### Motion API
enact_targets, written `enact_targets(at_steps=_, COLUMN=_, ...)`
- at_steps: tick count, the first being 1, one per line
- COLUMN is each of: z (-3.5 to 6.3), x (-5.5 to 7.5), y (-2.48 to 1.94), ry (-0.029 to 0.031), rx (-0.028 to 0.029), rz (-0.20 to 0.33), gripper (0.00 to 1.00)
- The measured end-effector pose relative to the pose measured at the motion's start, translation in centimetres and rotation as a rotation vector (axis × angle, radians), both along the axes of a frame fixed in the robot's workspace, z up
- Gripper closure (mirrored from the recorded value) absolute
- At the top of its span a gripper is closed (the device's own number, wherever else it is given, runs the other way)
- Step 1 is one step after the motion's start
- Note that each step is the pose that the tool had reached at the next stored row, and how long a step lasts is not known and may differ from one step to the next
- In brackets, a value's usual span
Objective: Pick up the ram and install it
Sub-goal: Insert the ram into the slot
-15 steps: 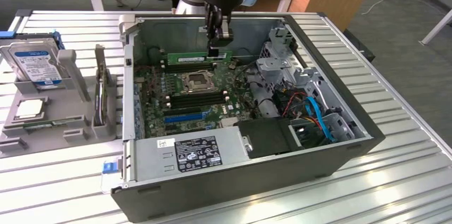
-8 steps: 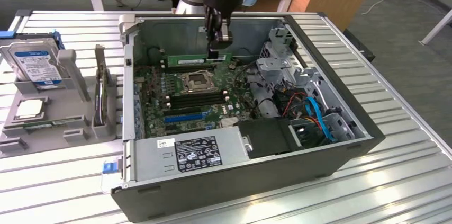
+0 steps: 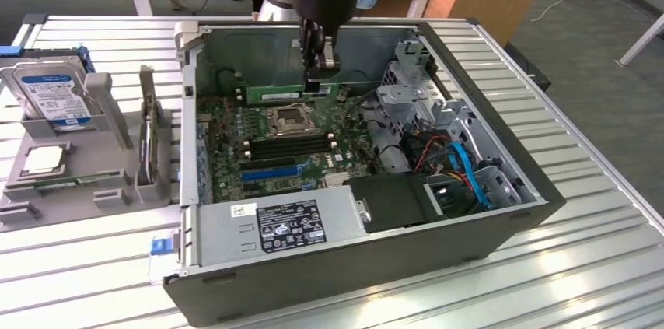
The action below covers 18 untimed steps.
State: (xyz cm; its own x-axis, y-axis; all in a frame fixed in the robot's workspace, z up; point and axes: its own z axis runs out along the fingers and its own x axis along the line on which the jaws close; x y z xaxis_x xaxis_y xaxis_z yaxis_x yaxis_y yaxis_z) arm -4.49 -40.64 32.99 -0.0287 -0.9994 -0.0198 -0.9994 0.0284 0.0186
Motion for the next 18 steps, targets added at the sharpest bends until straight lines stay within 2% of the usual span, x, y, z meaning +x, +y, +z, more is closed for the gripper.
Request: enact_targets(at_steps=18, z=-2.19, x=0.0, y=0.00, ry=0.0000, rx=0.0000, rz=0.000, gripper=0.88)
